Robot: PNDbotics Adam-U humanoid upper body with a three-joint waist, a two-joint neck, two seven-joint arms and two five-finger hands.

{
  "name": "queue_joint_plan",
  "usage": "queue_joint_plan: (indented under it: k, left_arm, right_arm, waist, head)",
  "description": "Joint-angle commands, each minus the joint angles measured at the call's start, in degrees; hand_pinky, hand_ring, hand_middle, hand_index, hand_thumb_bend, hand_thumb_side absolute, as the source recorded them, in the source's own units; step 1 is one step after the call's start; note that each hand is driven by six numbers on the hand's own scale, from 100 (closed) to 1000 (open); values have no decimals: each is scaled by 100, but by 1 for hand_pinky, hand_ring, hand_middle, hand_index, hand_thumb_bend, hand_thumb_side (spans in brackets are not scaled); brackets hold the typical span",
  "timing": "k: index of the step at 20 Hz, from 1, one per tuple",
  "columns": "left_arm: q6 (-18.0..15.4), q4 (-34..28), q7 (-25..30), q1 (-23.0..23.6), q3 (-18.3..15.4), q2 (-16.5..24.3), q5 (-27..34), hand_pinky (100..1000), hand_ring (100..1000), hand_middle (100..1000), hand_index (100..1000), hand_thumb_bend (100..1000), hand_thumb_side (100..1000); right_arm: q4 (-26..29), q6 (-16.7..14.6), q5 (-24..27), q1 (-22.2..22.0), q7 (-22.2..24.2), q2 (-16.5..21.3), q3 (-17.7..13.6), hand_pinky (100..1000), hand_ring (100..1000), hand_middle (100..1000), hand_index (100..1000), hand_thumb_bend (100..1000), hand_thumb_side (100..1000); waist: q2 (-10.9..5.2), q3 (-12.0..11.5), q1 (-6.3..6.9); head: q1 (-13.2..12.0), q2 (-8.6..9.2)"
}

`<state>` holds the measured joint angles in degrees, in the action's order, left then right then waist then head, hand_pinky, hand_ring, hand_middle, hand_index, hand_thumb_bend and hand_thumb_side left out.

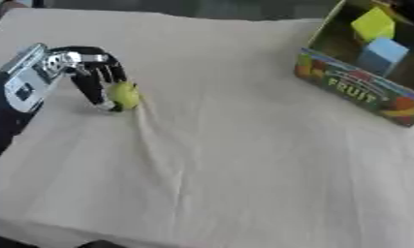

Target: Pick up the objects with one hand, pass them to the other hand, and then place them into the box on the other side of the table.

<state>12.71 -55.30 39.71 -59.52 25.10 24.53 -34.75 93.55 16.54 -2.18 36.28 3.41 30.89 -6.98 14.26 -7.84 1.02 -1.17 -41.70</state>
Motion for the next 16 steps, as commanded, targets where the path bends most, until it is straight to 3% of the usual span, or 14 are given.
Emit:
queue_joint_plan:
  k: [1,6,9,16]
  left_arm:
    - [87,60,-52,-89,-38,-8,-1,774,748,669,709,464,138]
    - [182,179,-186,-62,-88,-80,4,765,713,618,616,286,100]
    - [209,136,-201,-61,-78,-49,25,756,694,599,583,228,100]
    - [281,-442,-212,-15,-81,263,136,736,672,580,563,225,100]
  right_arm:
    - [110,0,-2,82,12,77,-31,1000,1000,742,858,100,493]
    - [120,0,6,80,17,74,-28,1000,1000,743,857,100,492]
    - [123,-2,9,78,17,79,-27,1000,1000,743,857,100,492]
    - [124,-1,32,60,-9,114,-32,1000,1000,742,857,100,491]
  waist:
    - [-86,8,-6]
    - [-85,11,-15]
    - [-90,7,-14]
    - [-123,-33,-23]
  head:
    - [-29,-3]
    - [-36,-8]
    - [-38,-20]
    - [-26,-41]
